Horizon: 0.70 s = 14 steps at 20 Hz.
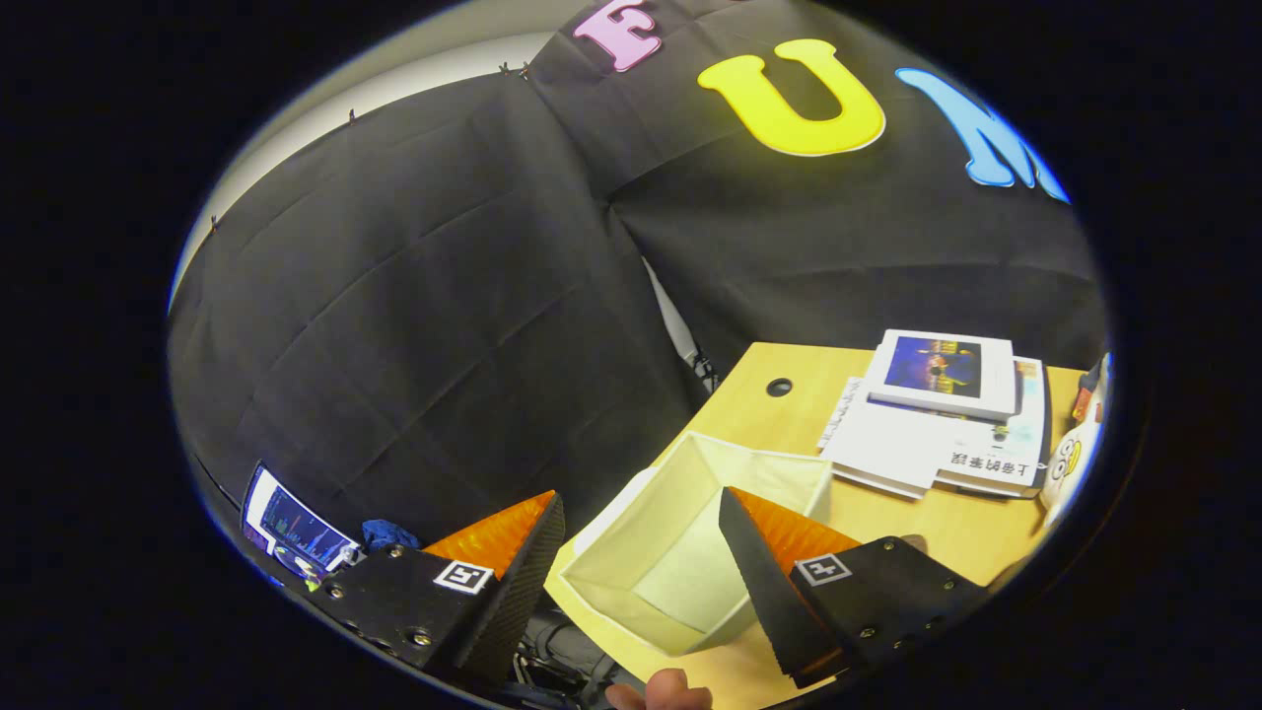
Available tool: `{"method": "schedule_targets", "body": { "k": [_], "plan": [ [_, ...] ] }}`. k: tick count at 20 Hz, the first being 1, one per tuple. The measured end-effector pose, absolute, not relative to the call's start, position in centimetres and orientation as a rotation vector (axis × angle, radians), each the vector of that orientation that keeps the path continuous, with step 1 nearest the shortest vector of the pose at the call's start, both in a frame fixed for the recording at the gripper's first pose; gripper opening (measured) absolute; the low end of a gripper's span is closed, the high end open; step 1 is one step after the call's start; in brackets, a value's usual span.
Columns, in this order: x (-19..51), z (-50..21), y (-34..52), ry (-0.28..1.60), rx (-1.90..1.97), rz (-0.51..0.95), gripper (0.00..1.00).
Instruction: Open the storage box then place both shoes into the box .Put the left shoe in first, then the right shoe, with the right side of both shoes facing outward in a uniform manner.
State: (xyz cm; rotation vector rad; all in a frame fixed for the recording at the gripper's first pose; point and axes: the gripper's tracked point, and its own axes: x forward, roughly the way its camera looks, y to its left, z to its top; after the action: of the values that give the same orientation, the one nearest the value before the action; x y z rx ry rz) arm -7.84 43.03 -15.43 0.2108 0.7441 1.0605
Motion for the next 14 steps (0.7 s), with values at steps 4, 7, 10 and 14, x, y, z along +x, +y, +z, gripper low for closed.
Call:
{"method": "schedule_targets", "body": {
  "k": [4, 7, 10, 14],
  "plan": [
    [-6.2, -16.0, 38.5, 0.708, 0.205, 0.979, 0.96],
    [-4.9, -17.5, 35.6, 0.697, 0.185, 0.914, 0.96],
    [-4.0, -19.2, 32.8, 0.693, 0.158, 0.849, 0.96],
    [-3.4, -22.6, 29.3, 0.716, 0.090, 0.742, 0.96]
  ]
}}
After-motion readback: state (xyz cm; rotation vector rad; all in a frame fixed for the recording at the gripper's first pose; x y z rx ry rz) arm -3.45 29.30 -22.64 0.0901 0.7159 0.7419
